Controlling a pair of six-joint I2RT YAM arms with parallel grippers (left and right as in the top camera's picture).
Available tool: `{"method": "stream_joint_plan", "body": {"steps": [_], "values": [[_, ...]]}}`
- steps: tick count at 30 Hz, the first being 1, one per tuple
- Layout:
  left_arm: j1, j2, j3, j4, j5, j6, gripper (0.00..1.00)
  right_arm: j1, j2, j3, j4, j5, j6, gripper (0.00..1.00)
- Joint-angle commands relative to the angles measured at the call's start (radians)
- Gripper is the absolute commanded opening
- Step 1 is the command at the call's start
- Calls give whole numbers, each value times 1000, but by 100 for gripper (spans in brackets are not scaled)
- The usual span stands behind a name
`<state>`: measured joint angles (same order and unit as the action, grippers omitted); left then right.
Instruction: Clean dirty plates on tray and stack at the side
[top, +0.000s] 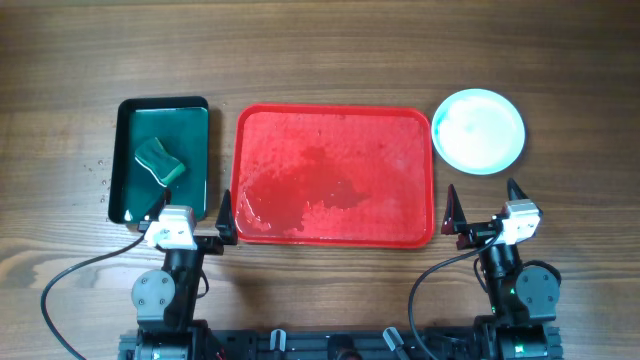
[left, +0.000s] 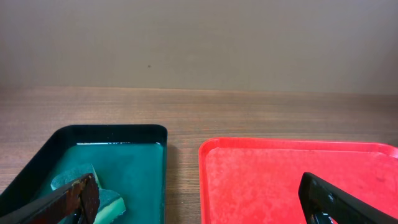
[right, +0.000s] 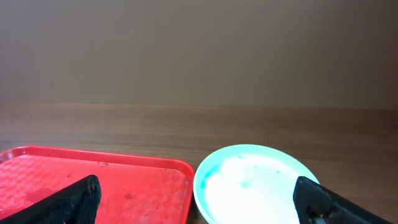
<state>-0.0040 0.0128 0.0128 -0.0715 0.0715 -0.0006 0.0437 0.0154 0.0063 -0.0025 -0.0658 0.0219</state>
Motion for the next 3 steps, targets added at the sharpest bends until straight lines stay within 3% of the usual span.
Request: {"method": "stream_joint_plan", "body": {"steps": [1, 3], "values": [[6, -10, -7, -3, -13, 19, 100, -6, -12, -1, 3, 8, 10, 100], [6, -10, -7, -3, -13, 19, 100, -6, -12, -1, 3, 8, 11, 99]]}}
